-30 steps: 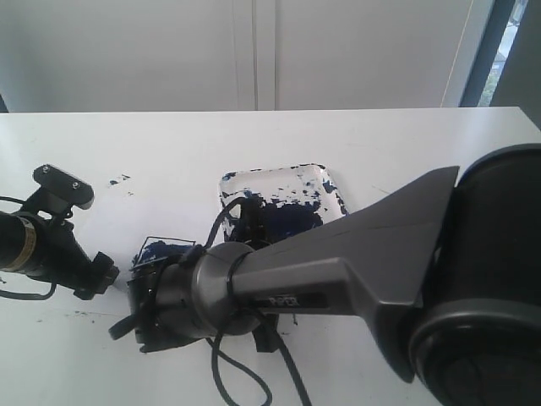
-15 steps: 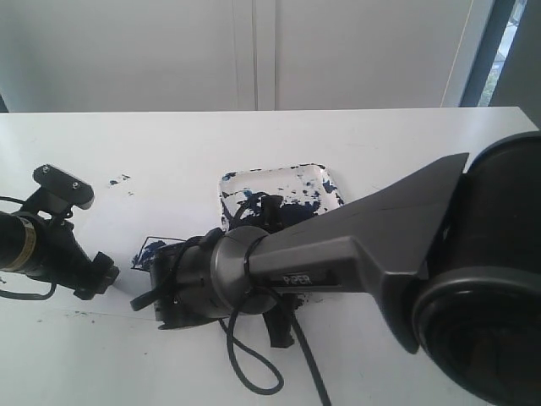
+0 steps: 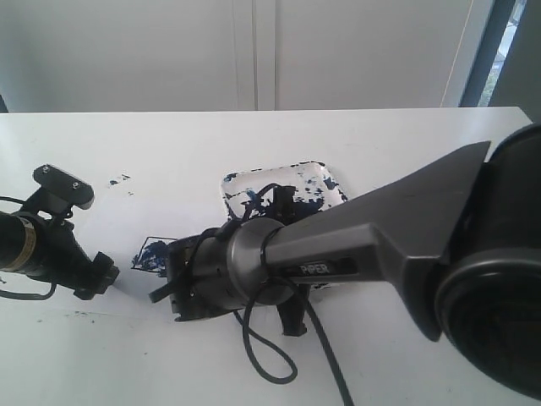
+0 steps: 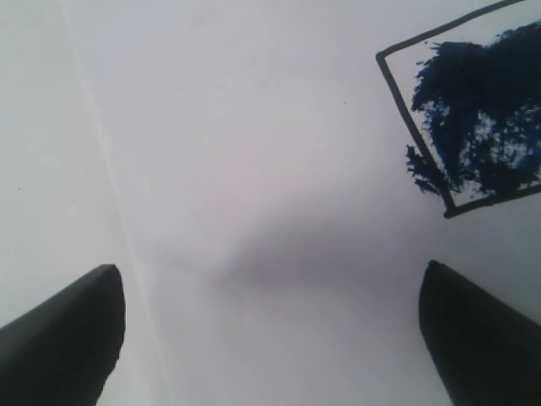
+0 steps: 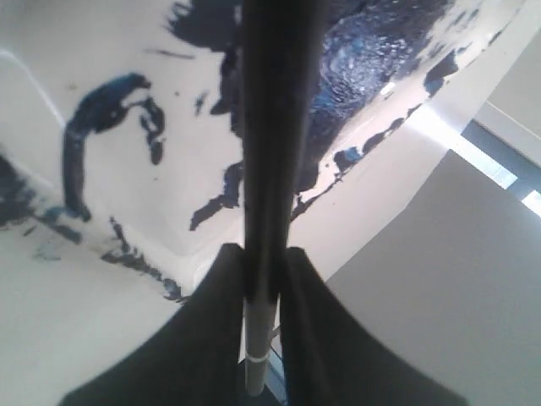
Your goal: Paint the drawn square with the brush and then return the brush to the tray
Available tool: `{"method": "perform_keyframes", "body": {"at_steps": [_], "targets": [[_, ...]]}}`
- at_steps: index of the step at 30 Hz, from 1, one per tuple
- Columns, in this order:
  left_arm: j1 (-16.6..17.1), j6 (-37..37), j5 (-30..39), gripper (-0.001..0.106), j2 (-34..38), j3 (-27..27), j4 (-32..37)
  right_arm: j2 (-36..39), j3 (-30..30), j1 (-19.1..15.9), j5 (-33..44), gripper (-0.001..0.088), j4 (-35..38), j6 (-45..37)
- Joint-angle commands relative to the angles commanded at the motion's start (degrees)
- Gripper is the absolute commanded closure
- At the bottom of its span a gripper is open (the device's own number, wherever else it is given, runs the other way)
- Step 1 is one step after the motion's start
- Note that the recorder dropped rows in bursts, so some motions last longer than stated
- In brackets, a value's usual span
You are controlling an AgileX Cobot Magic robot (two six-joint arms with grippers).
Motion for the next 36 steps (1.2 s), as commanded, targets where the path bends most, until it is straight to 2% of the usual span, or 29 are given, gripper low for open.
{"method": "perform_keyframes", "body": {"at_steps": [5,10,16,19,23,28,32,36], "targets": [[0.0,0.0,-0.1,0.011,0.0,0.0,0.0,-1.9,0.0,0.0,0.0,0.0868,0.3,1.7],[0.0,-0.2,-0.1,0.011,0.0,0.0,0.0,-6.1,0.0,-0.6,0.0,0.0868,4.7,5.4],[0.0,-0.8,-0.1,0.011,0.0,0.0,0.0,-13.8,0.5,-4.8,-0.1,0.0868,16.5,8.0],[0.0,-1.4,-0.1,0.011,0.0,0.0,0.0,-17.2,2.0,-7.4,-3.9,0.0868,23.4,8.1],[0.0,-1.5,-0.1,0.011,0.0,0.0,0.0,-20.1,7.1,-10.9,-8.1,0.0868,29.6,8.1],[0.0,-1.5,-0.4,0.011,0.0,0.0,0.0,-20.6,18.3,-13.1,-15.2,0.0868,30.0,9.0],[0.0,-1.5,-1.3,0.011,0.0,0.0,0.0,-20.5,20.3,-13.1,-20.6,0.0868,30.8,12.5],[0.0,-1.5,-1.4,0.011,0.0,0.0,0.0,-20.3,21.0,-13.1,-21.4,0.0868,30.5,14.6]]}}
